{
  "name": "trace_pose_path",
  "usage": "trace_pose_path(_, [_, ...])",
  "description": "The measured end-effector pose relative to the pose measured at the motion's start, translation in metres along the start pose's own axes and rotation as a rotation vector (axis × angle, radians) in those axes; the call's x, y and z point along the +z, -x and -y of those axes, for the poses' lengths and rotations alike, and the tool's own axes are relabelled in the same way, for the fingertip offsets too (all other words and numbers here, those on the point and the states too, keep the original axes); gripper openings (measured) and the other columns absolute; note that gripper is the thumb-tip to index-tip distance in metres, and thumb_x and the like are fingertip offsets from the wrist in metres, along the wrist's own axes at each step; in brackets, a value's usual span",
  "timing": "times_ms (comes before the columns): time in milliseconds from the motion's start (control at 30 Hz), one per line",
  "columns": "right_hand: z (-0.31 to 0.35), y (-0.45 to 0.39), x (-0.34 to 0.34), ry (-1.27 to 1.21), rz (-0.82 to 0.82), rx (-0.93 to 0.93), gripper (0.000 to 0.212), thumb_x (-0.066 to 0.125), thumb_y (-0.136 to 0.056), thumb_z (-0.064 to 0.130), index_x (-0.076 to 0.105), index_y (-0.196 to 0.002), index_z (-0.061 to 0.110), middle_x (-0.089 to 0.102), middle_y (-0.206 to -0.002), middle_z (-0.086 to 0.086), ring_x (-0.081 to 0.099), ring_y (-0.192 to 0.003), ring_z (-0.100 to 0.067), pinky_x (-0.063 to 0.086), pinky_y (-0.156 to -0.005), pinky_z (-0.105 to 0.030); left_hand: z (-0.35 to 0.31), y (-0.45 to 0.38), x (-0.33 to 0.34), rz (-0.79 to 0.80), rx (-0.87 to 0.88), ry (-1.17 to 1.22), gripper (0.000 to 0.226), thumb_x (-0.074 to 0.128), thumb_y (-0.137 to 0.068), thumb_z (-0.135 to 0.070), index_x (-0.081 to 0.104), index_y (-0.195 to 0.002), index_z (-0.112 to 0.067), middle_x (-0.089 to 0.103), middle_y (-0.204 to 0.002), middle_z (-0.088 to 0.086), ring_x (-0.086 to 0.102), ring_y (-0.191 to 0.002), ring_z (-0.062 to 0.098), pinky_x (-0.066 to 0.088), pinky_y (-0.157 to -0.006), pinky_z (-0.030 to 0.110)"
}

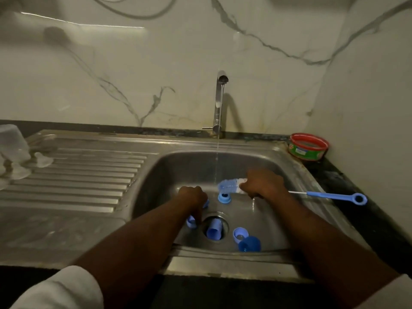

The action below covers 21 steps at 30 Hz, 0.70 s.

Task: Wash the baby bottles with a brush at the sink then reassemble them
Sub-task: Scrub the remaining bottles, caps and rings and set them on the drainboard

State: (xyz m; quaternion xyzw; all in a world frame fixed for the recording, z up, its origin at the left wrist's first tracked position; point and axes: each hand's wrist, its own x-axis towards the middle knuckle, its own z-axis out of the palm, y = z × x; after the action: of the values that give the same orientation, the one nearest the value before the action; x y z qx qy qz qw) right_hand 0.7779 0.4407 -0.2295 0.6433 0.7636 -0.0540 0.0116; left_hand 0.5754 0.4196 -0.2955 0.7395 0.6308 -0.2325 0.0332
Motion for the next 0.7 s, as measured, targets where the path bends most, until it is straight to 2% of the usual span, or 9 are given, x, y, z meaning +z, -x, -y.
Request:
trace_pose_path(100, [-0.005,0.003,-0.003,0.012,-0.032,0.024,0.035,0.069,-0.087,0.029,0.067,-0.122,0.023,0.069,-0.121,-0.003,0.065,-0.110,-0.024,0.050,-0.086,-0.035,0.006,-0.004,-0.011,-0.075,-0.061,0.173,0.032,0.077,-0.078,-0.039,0.070,-0.098,-0.014,0.068,-0.108,0.012,0.066,-0.099,0.026,0.057,-0.090,0.039])
trace_pose_path(200, [-0.009,0.005,-0.005,0.014,-0.060,0.020,0.034,0.064,-0.092,0.030,0.066,-0.125,0.024,0.066,-0.128,-0.003,0.063,-0.117,-0.025,0.049,-0.089,-0.036,0.013,-0.009,-0.036,-0.328,-0.127,0.436,0.029,0.064,-0.093,-0.035,0.073,-0.105,-0.010,0.072,-0.109,0.013,0.068,-0.102,0.028,0.054,-0.091,0.036])
trace_pose_path(267, [-0.008,0.009,-0.004,0.000,-0.067,0.023,0.034,0.062,-0.093,0.031,0.066,-0.126,0.023,0.066,-0.129,-0.004,0.062,-0.119,-0.025,0.047,-0.089,-0.036,0.010,-0.012,-0.051,-0.536,-0.130,0.779,0.027,0.056,-0.100,-0.030,0.071,-0.089,-0.011,0.071,-0.087,0.007,0.068,-0.083,0.018,0.055,-0.084,0.032])
trace_pose_path(300, [-0.007,0.010,-0.004,-0.016,-0.072,0.020,0.035,0.062,-0.093,0.031,0.065,-0.126,0.023,0.066,-0.129,-0.004,0.062,-0.119,-0.025,0.047,-0.091,-0.036,0.005,-0.012,-0.061,-0.582,-0.116,0.982,0.029,0.051,-0.104,-0.025,0.066,-0.083,-0.013,0.065,-0.077,0.001,0.064,-0.072,0.010,0.055,-0.075,0.026])
trace_pose_path(367, [-0.005,0.012,-0.003,-0.041,-0.076,0.010,0.036,0.062,-0.092,0.029,0.064,-0.128,0.023,0.065,-0.131,-0.004,0.061,-0.122,-0.026,0.046,-0.094,-0.037,-0.006,-0.020,-0.079,-0.538,-0.111,1.514,0.029,0.041,-0.106,-0.019,0.056,-0.082,-0.013,0.060,-0.073,0.002,0.060,-0.060,0.009,0.054,-0.059,0.023])
trace_pose_path(433, [-0.006,0.016,-0.004,-0.045,-0.062,0.005,0.038,0.063,-0.091,0.024,0.063,-0.129,0.021,0.063,-0.134,-0.006,0.058,-0.126,-0.027,0.044,-0.099,-0.038,-0.019,-0.036,-0.093,-0.523,-0.140,1.871,0.029,0.034,-0.106,-0.016,0.052,-0.084,-0.011,0.058,-0.073,0.007,0.058,-0.056,0.014,0.049,-0.056,0.025])
trace_pose_path(500, [-0.008,0.015,-0.003,-0.045,-0.051,-0.003,0.039,0.063,-0.091,0.022,0.063,-0.130,0.018,0.061,-0.136,-0.007,0.056,-0.128,-0.029,0.043,-0.102,-0.039,-0.023,-0.051,-0.099,-0.592,-0.159,2.013,0.026,0.036,-0.105,-0.012,0.053,-0.087,-0.008,0.059,-0.071,0.010,0.051,-0.055,0.012,0.043,-0.053,0.021])
trace_pose_path(600, [-0.007,0.011,-0.001,-0.028,-0.041,-0.010,0.040,0.063,-0.092,0.022,0.061,-0.132,0.017,0.060,-0.136,-0.009,0.056,-0.127,-0.030,0.043,-0.101,-0.040,-0.016,-0.052,-0.093,-0.752,-0.196,2.171,0.019,0.048,-0.104,-0.013,0.063,-0.093,-0.007,0.066,-0.082,0.013,0.054,-0.062,0.011,0.044,-0.049,0.016])
trace_pose_path(700, [-0.002,0.008,0.001,-0.037,-0.039,-0.006,0.037,0.065,-0.092,0.024,0.062,-0.128,0.016,0.061,-0.132,-0.008,0.057,-0.124,-0.028,0.043,-0.099,-0.040,-0.011,-0.044,-0.078,-0.687,-0.095,2.209,0.036,0.040,-0.108,-0.028,0.064,-0.088,-0.012,0.061,-0.073,0.006,0.051,-0.060,0.013,0.039,-0.053,0.023])
